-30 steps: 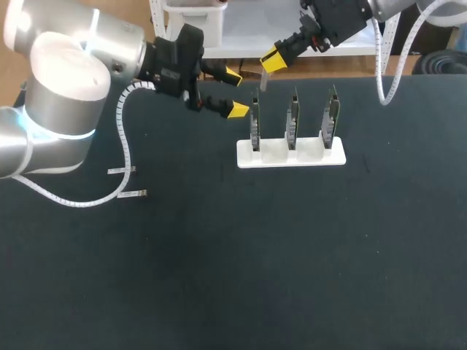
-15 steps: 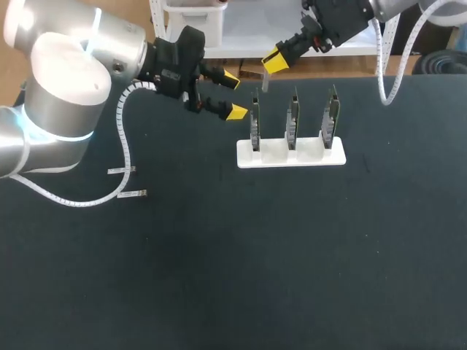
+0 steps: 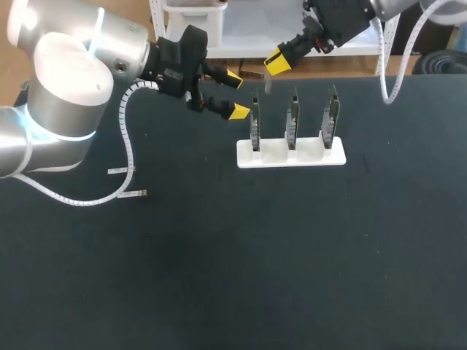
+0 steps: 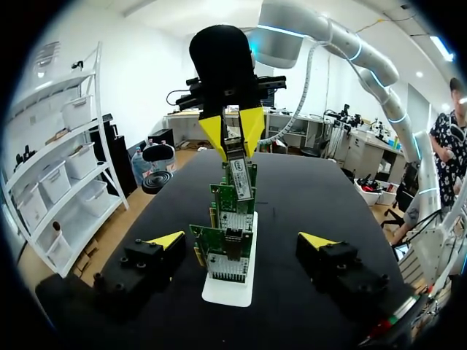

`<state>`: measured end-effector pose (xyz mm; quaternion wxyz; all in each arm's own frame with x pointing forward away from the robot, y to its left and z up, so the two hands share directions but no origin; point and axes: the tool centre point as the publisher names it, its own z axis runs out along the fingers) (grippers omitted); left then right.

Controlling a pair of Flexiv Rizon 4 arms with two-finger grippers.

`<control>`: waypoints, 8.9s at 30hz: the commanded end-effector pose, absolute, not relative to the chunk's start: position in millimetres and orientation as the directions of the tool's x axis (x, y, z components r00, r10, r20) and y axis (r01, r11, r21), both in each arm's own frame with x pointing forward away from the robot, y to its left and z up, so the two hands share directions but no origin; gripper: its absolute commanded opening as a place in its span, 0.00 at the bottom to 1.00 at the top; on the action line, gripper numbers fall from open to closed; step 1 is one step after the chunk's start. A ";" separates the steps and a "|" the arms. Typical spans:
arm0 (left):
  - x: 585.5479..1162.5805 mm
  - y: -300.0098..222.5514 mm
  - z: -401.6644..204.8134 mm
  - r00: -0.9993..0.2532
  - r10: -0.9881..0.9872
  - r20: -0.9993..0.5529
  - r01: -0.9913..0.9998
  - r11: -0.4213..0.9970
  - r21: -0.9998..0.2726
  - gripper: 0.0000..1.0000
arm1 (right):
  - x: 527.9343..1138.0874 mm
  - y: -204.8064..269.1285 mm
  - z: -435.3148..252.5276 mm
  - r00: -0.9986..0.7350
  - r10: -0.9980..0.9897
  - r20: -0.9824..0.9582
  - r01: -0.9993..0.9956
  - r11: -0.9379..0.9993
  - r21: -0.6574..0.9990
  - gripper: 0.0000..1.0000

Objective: Pick up the optical module with the left hand, and insert it into the network port with the right hand.

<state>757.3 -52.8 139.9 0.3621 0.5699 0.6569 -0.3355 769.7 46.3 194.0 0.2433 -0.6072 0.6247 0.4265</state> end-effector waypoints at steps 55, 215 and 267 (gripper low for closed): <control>759.1 -53.0 139.3 -0.088 0.507 -0.857 0.992 0.122 -0.030 1.00 | 770.9 70.3 176.9 -0.066 -0.661 -0.748 -0.990 -0.052 0.133 0.00; 759.1 -53.0 139.3 -0.088 0.507 -0.857 0.992 0.122 -0.030 1.00 | 772.3 48.2 174.2 -0.100 -0.577 -0.811 -0.988 -0.041 0.152 0.00; 759.1 -53.0 139.3 -0.088 0.507 -0.857 0.992 0.122 -0.030 1.00 | 771.2 73.0 154.9 -0.113 -0.607 -0.787 -0.977 -0.076 0.199 0.00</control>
